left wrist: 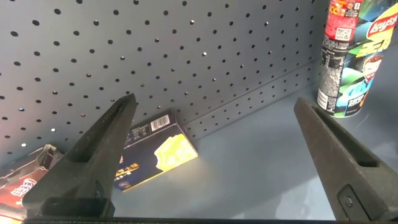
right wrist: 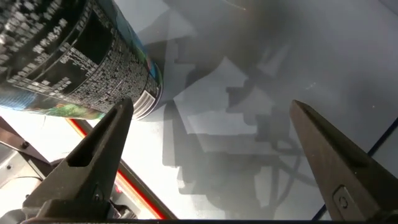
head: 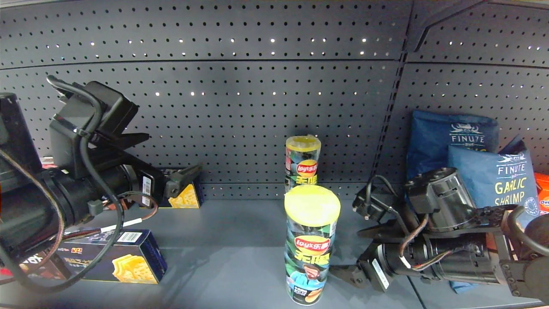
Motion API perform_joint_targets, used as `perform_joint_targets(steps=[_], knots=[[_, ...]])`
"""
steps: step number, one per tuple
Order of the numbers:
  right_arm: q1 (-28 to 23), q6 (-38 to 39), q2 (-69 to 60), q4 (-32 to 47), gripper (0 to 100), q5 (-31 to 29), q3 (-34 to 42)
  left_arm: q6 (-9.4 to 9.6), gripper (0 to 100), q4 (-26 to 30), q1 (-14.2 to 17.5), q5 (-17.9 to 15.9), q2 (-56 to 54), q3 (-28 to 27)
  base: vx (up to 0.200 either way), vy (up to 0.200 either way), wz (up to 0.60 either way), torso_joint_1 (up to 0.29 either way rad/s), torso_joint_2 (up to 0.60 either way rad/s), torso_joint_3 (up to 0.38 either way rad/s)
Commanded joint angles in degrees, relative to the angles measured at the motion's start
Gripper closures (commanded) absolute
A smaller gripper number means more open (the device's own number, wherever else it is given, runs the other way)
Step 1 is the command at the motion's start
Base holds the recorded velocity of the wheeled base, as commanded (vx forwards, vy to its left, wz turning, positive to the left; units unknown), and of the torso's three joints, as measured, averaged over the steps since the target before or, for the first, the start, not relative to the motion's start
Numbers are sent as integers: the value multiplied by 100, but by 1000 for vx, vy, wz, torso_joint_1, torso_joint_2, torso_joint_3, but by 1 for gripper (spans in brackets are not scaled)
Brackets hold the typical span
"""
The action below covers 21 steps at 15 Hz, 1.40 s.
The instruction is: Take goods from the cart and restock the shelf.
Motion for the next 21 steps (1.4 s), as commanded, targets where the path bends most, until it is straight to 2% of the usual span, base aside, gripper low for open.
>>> perform_joint_targets(steps=[1, 5, 7, 8, 9, 11, 13, 14, 15, 17, 19, 20, 21], knots=[[-14, 5, -67, -8, 0, 3, 59, -3, 0, -1, -1, 2, 1, 22, 0, 0, 0, 0, 0, 0], [-287, 76, -1043, -192, 0, -49, 42, 6, 0, -1, -10, 11, -149, 31, 0, 0, 0, 0, 0, 0], [-375, 269, -1711, -201, 0, -374, 156, -3, 0, 16, -10, 20, -571, 189, 0, 0, 0, 0, 0, 0], [-638, 392, -2291, -219, 0, -524, 305, -12, 0, 16, 8, 11, -1010, 453, 0, 0, 0, 0, 0, 0], [-1122, 392, -2713, -210, 0, -533, 446, -38, 0, 16, 25, 11, -1344, 707, 0, 0, 0, 0, 0, 0], [-2062, 489, -3732, -201, 0, -691, 877, -293, 0, 52, 307, 11, -2144, 1323, 0, 0, 0, 0, 0, 0], [-2141, 867, -4646, -175, 0, -1526, 1518, -425, 0, 60, 711, 20, -2847, 1876, 0, 0, 0, 0, 0, 0], [-2141, 875, -5174, -175, 0, -2071, 2054, -443, 0, 78, 808, 64, -3313, 2281, 0, 0, 0, 0, 0, 0], [-2176, 875, -5569, -166, 0, -2361, 2415, -434, 0, 157, 816, 116, -3717, 2571, 0, 0, 0, 0, 0, 0], [-2308, 911, -6211, -166, 0, -2660, 3030, -408, 0, 1089, 816, 310, -4719, 2878, 0, 0, 0, 0, 0, 0], [-2792, 902, -6668, -166, 0, -2598, 3522, -416, 0, 2425, 825, 336, -5827, 2896, 0, 0, 0, 0, 0, 0], [-2897, 884, -6844, -166, 0, -2598, 3698, -416, 0, 2794, 851, 336, -6196, 2905, 0, 0, 0, 0, 0, 0], [-3126, 796, -7424, -157, 0, -2598, 4093, -408, 0, 3743, 1045, 362, -7004, 2887, 0, 0, 0, 0, 0, 0]])
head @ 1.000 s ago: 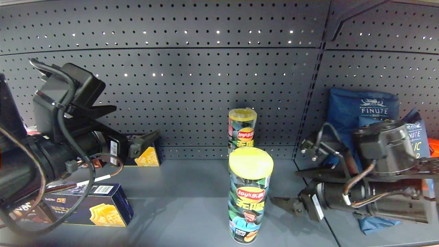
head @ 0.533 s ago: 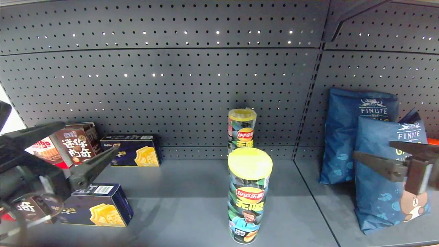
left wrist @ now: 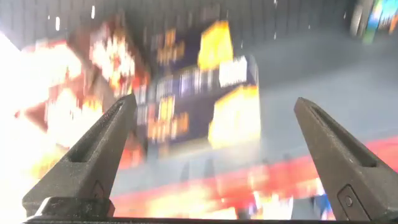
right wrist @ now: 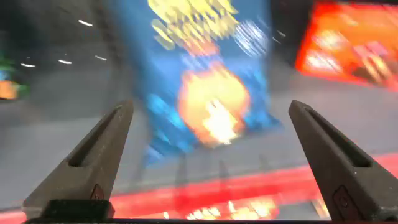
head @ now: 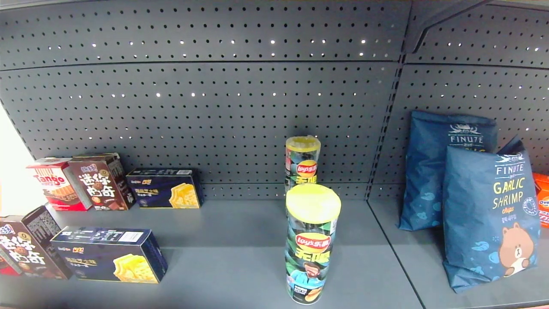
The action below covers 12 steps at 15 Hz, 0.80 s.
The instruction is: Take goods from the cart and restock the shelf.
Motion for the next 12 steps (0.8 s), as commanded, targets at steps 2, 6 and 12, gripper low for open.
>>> perform_joint_targets(steps=[2, 6, 12], knots=[[-394, -405, -1906, 28, 0, 118, 1021, -3, 0, 1684, 290, 103, -2090, 96, 0, 0, 0, 0, 0, 0], [-341, -352, -2372, 590, 0, 1234, 1047, 348, 0, 1253, 290, 15, -2090, 834, 0, 0, 0, 0, 0, 0], [-455, -370, -2363, 906, 0, 1243, 1003, 463, 0, 911, 290, 59, -2090, 975, 0, 0, 0, 0, 0, 0]])
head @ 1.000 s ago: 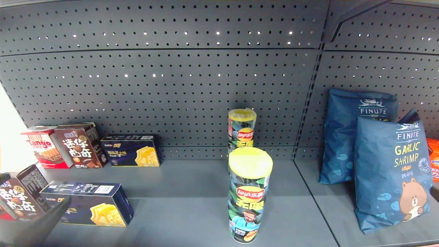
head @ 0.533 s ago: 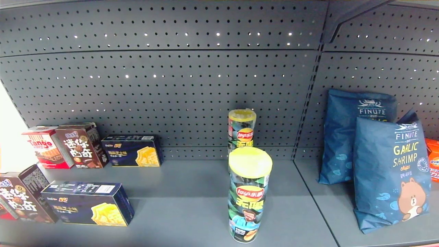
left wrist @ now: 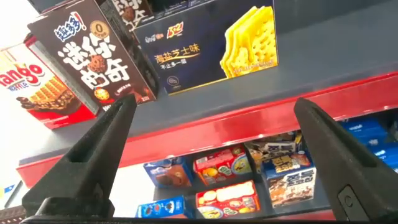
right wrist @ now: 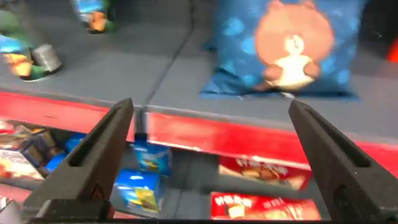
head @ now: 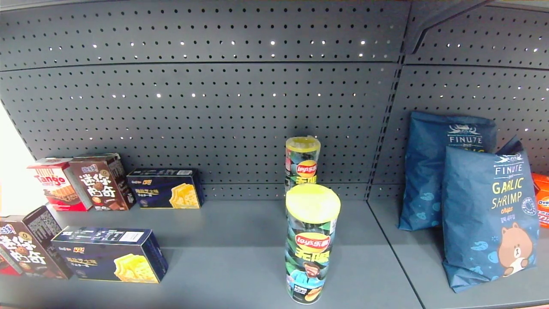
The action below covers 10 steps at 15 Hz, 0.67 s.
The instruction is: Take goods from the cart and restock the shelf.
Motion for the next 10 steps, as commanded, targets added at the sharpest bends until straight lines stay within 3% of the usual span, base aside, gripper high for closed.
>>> perform_joint_targets(steps=[1, 2, 3, 4, 5, 8, 10], knots=[[-61, 74, 0, -98, 0, -992, 33, 17, 0, 4, -2, 5, 11, 8, 0, 0, 0, 0, 0, 0], [-61, 65, 0, -133, 0, -983, 51, 17, 0, -5, -2, 5, 11, 8, 0, 0, 0, 0, 0, 0], [-53, -66, 0, -142, 0, -562, 60, 17, 0, -5, -2, -47, 11, 17, 0, 0, 0, 0, 0, 0], [18, -119, 0, -142, 0, 326, 60, 17, 0, -5, -10, -109, 11, 8, 0, 0, 0, 0, 0, 0], [26, -233, 0, 104, 0, 810, 60, -27, 0, -5, -10, -214, 11, 17, 0, 0, 0, 0, 0, 0], [26, -154, 0, 148, 0, 748, 60, -115, 0, -14, -2, -197, 11, 26, 0, 0, 0, 0, 0, 0], [26, -119, 0, 148, 0, 713, 60, -440, 0, -14, -10, -197, 11, 44, 0, 0, 0, 0, 0, 0]])
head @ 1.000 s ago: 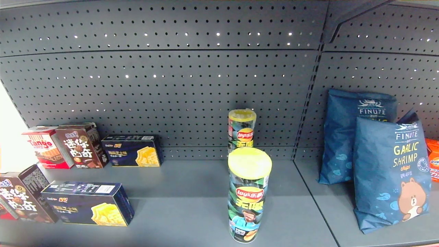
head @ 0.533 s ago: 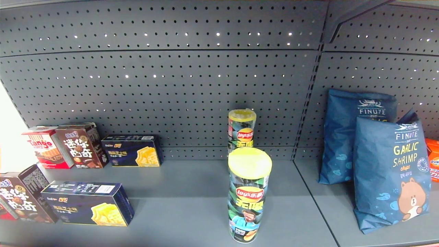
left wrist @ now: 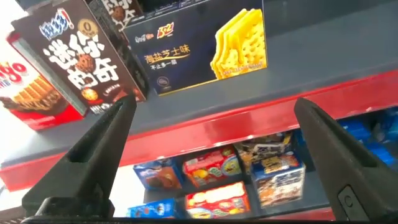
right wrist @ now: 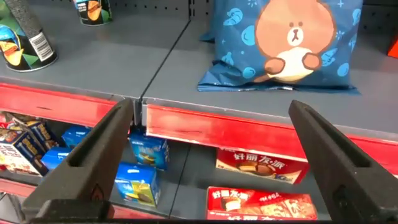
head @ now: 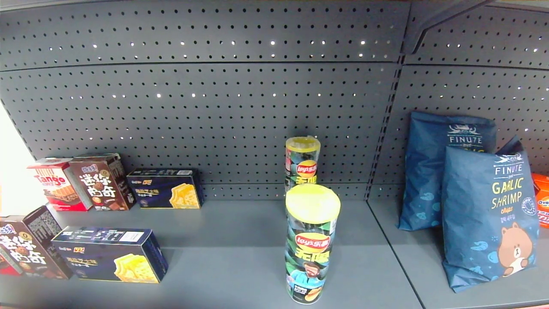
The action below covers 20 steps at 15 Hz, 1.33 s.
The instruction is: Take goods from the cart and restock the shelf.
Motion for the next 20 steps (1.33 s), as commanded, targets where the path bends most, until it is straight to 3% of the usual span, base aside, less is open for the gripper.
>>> perform_joint_targets(steps=[1, 4, 5, 6, 8, 11, 12, 13, 14, 15, 16, 17, 18, 19, 20], knots=[[2, -2, 30, -2, 0, -3, 0, -167, 0, 6, -5, 3, 26, 7, 0, 0, 0, 0, 0, 0], [2, 7, 30, -2, 0, -3, 0, -273, 0, 6, -76, -252, 26, 16, 0, 0, 0, 0, 0, 0], [2, -2, 30, -2, 0, -3, 0, -299, 0, 6, -120, -463, 26, 25, 0, 0, 0, 0, 0, 0], [2, 7, 30, -2, 0, -3, 0, -317, 0, -12, -172, -902, 26, 95, 0, 0, 0, 0, 0, 0], [2, -2, 30, -2, 0, -3, 0, -352, 0, -196, -876, -1254, 0, 200, 0, 0, 0, 0, 0, 0], [2, 7, 30, -2, 0, -3, 0, -580, 0, -416, -963, -1544, -167, 376, 0, 0, 0, 0, 0, 0], [2, -2, 30, -2, 0, -3, 0, -589, 0, -451, -638, -1535, -220, 394, 0, 0, 0, 0, 0, 0], [2, -2, 30, -2, 0, -3, 0, -660, 0, -451, -559, -1500, -431, 394, 0, 0, 0, 0, 0, 0], [2, 7, 30, -2, 0, -3, 0, -844, 0, -451, -515, -1342, -440, 394, 0, 0, 0, 0, 0, 0], [2, 7, 30, -2, 0, -3, 0, -1002, 0, -451, -427, -647, -159, 394, 0, 0, 0, 0, 0, 0], [2, -2, 30, -2, 0, -3, 0, -1011, 0, -451, -85, -410, 237, 402, 0, 0, 0, 0, 0, 0], [2, -2, 30, -2, 0, -3, 0, -1002, 0, -460, 399, -542, 281, 402, 0, 0, 0, 0, 0, 0], [2, 7, 30, -2, 0, -3, 0, -993, 0, -469, 733, -1008, 96, 402, 0, 0, 0, 0, 0, 0], [2, 7, 30, -2, 0, -3, 0, -976, 0, -495, 724, -1192, 44, 411, 0, 0, 0, 0, 0, 0], [2, -2, 30, -2, 0, -3, 0, -976, 0, -574, 698, -1166, 35, 429, 0, 0, 0, 0, 0, 0]])
